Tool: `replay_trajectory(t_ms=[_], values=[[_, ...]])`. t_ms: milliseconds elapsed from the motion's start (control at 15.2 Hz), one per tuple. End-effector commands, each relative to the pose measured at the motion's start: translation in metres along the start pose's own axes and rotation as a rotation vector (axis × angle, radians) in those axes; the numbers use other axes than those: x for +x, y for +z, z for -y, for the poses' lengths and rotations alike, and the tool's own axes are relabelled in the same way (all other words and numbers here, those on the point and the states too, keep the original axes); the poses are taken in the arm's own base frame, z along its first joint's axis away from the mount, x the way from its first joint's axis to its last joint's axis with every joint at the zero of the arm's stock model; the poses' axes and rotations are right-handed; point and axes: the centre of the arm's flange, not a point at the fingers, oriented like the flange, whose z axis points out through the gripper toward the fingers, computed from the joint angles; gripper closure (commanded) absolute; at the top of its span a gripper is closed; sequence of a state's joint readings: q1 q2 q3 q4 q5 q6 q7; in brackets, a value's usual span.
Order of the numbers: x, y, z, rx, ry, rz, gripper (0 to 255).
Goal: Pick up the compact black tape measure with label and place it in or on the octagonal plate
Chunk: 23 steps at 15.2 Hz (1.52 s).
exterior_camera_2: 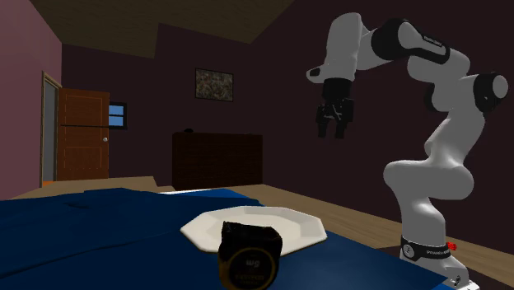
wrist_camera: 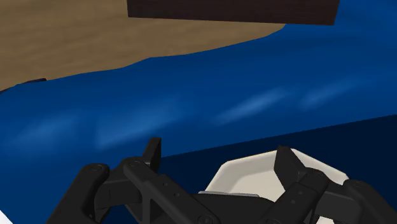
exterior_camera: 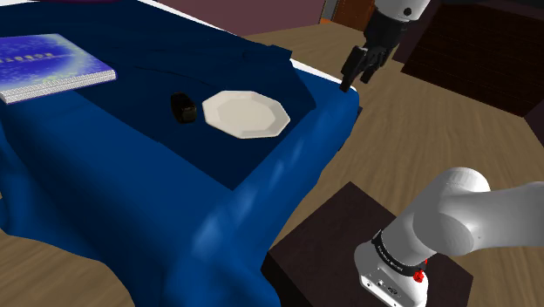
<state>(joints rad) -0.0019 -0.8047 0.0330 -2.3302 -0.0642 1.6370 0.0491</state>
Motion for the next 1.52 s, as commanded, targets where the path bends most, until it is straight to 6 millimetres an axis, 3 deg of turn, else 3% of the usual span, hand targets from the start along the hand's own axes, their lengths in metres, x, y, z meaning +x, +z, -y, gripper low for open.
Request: replay_trajectory(t_ms=[0,1452], values=[[0.0,0.0,0.0,0.0,0.0,0.0,0],[0.165,0.088,0.209,0.024,0.005,-0.079,0]])
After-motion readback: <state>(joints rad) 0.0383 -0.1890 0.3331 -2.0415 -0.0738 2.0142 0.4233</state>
